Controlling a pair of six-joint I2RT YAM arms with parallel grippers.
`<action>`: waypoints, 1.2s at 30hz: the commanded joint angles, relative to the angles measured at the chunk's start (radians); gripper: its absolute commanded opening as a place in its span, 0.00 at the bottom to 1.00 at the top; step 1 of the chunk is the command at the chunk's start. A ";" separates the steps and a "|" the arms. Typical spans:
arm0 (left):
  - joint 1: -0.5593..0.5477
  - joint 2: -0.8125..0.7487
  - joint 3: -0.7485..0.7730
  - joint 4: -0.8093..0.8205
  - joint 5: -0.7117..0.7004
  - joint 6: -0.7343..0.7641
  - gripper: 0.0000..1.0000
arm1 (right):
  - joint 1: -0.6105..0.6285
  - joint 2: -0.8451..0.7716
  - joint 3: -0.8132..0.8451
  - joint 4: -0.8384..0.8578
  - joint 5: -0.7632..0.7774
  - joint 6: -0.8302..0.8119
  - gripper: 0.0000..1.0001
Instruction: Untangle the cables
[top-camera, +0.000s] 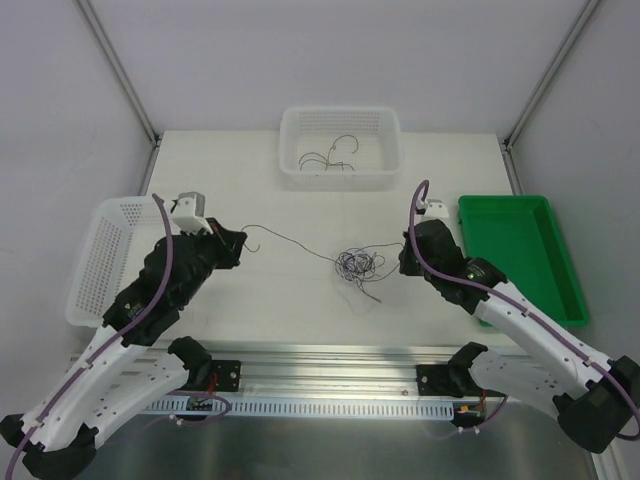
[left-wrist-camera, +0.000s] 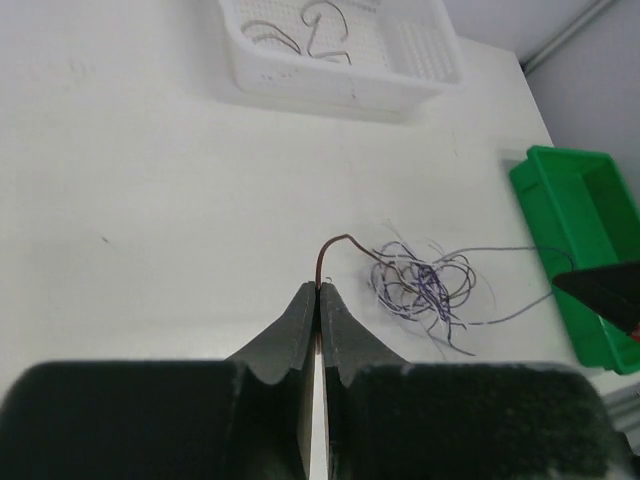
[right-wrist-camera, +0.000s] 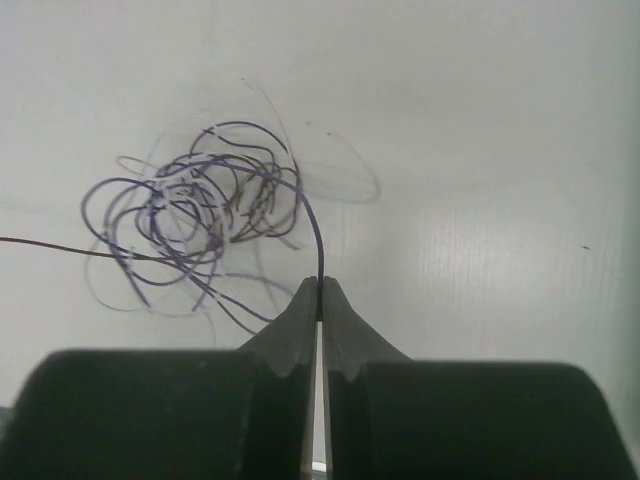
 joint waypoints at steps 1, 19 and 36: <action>0.004 0.023 0.158 -0.124 -0.183 0.140 0.00 | -0.024 0.000 -0.009 -0.123 0.096 -0.010 0.01; 0.004 0.211 0.683 -0.200 -0.302 0.405 0.00 | -0.168 0.115 -0.071 -0.097 -0.078 -0.011 0.07; 0.002 0.212 0.147 -0.078 0.235 0.111 0.00 | 0.071 0.100 0.002 0.047 -0.183 -0.083 0.58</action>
